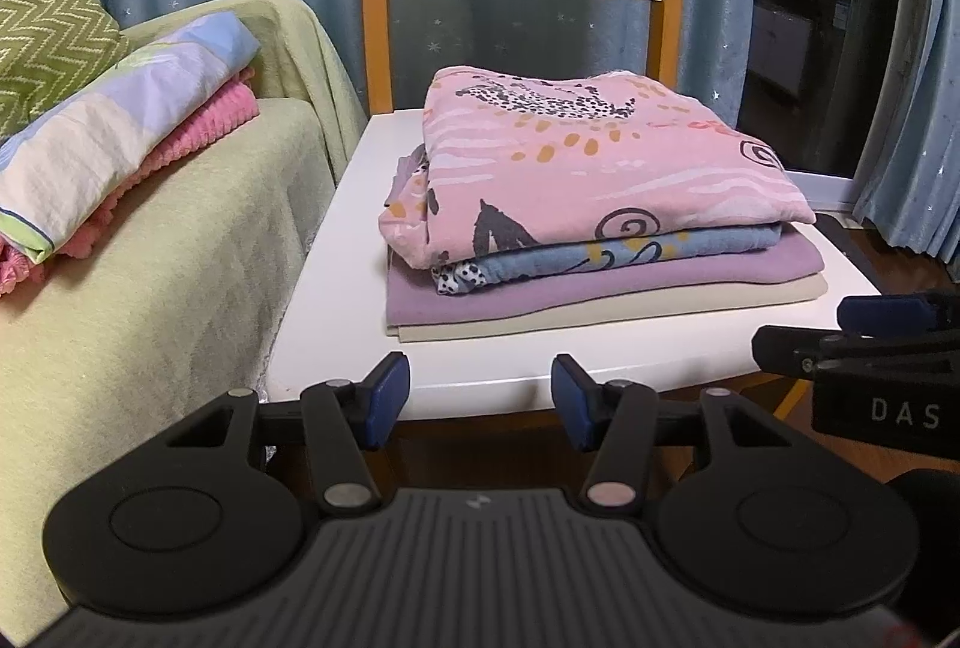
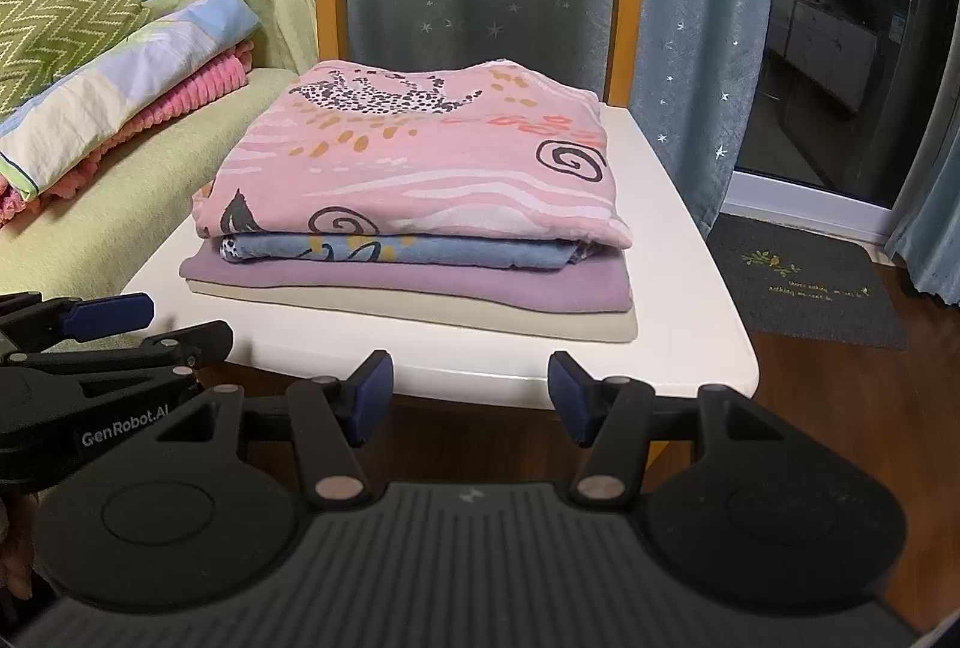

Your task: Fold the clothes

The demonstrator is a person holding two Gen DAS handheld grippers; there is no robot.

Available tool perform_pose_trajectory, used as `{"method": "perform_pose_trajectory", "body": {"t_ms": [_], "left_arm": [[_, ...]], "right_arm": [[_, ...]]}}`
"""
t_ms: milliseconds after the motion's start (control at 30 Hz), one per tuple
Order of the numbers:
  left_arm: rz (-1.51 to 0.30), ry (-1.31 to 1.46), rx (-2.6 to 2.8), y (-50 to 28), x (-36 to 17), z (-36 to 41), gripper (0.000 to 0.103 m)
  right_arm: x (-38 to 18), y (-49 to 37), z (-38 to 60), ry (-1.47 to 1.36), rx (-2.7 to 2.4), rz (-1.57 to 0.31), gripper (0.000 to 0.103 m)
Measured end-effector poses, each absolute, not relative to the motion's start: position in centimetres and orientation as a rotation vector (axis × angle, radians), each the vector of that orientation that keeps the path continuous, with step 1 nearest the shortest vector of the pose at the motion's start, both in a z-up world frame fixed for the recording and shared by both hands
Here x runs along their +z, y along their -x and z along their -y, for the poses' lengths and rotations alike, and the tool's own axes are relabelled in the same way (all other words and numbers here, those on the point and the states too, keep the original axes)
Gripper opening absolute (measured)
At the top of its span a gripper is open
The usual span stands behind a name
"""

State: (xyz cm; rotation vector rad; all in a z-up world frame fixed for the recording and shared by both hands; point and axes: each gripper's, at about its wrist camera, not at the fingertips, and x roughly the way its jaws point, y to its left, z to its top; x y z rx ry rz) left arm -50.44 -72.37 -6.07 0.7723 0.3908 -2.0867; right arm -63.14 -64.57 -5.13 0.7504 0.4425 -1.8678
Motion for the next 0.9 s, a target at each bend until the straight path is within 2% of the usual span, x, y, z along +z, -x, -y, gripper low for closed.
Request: {"method": "perform_pose_trajectory", "body": {"t_ms": [900], "left_arm": [[-0.38,-0.799,-2.086,51.01,-6.46,72.4,0.057]], "right_arm": [[-5.37,63.41,64.9,-0.765,-1.871,-0.439,0.053]]}}
